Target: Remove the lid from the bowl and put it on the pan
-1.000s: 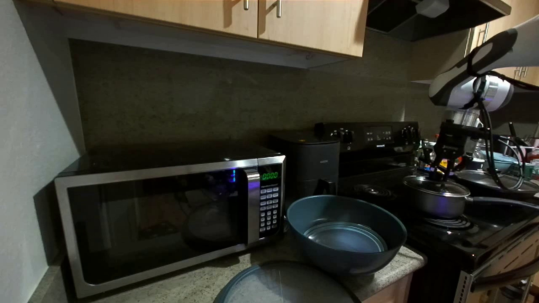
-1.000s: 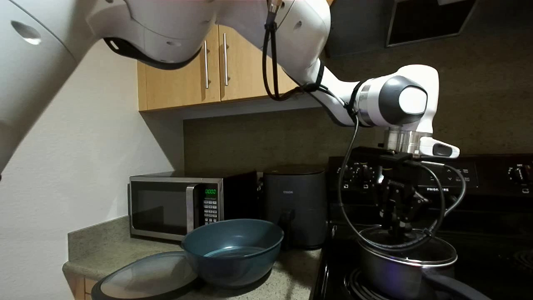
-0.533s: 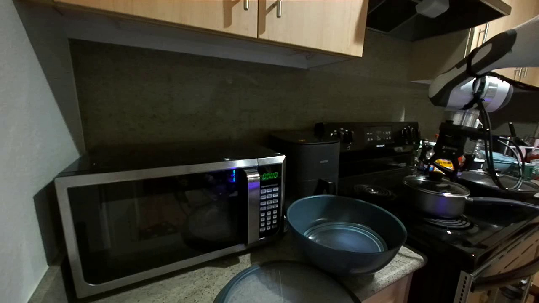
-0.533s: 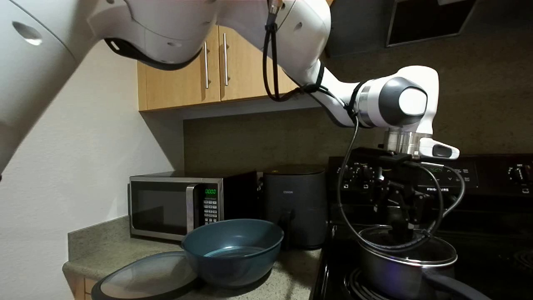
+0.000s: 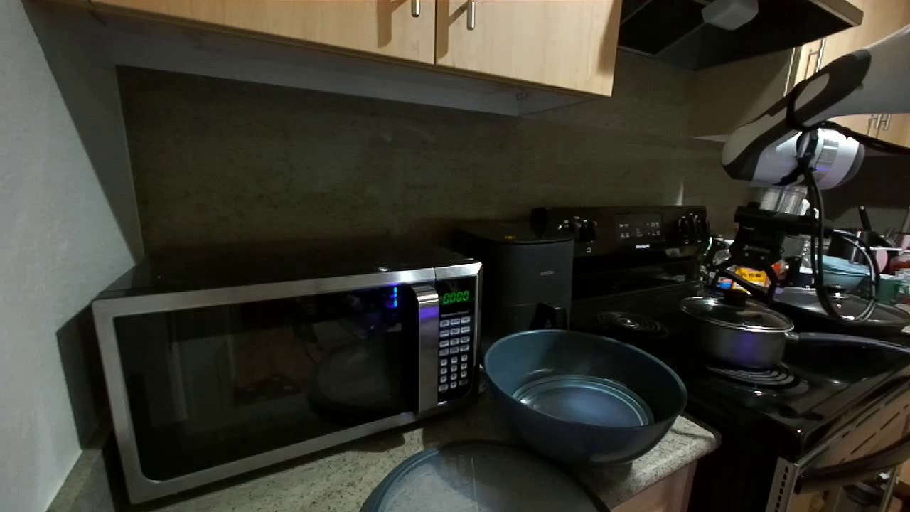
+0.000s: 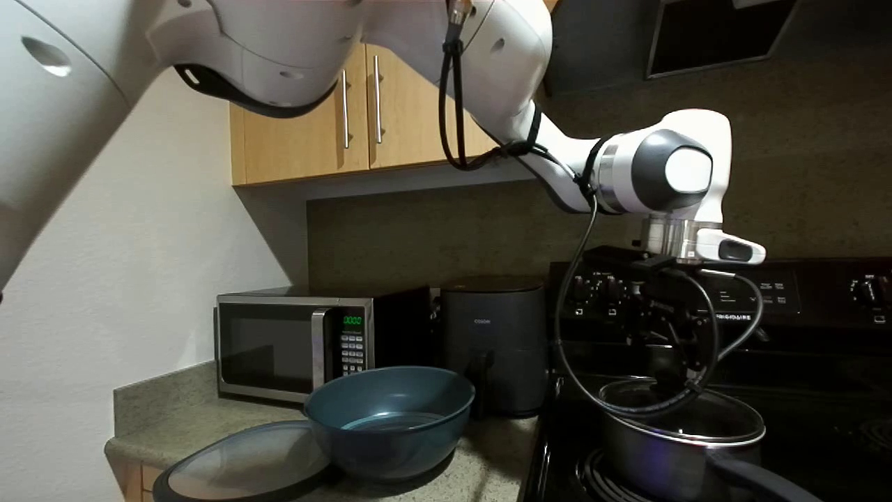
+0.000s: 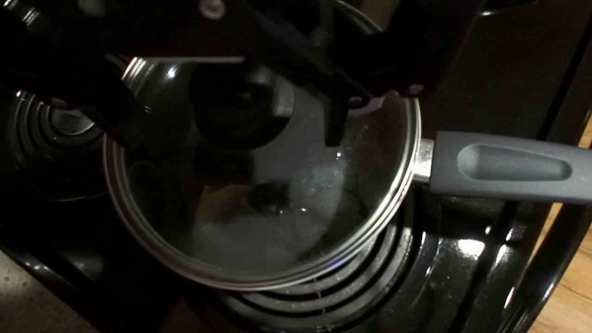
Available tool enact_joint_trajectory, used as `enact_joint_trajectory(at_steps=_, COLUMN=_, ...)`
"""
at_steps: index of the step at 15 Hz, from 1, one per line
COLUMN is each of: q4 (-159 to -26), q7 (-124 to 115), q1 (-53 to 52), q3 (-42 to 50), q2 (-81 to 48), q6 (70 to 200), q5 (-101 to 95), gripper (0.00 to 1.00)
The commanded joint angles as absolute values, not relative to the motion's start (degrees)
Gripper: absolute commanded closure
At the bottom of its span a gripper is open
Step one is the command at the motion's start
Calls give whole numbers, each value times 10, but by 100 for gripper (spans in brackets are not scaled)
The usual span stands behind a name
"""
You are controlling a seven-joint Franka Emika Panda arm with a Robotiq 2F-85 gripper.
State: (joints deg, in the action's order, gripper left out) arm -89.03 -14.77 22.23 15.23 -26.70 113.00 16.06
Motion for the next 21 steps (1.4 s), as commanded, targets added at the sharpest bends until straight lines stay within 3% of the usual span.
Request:
enact_joint_trajectory(at_steps=1, q4=-896, q7=-183, q1=216, q3=157, q2=-264, q6=1137, q5=159, gripper=0)
enact_joint_trajectory(at_steps=8, q4=-900, q7=-218, q1=212, q3=161, q2=-263, q6=1152, q5=155, gripper=0)
enact_joint_trajectory(at_steps=12, q4=-910, q7=-222, q1=207, q3=163, q2=-264, q6=1227, q5=150, gripper=0)
enact_joint_trajectory(at_steps=21, q4=-888, q7=-221, q1=214, q3=159, q2=-272, q6=1176, q5=157, gripper=0)
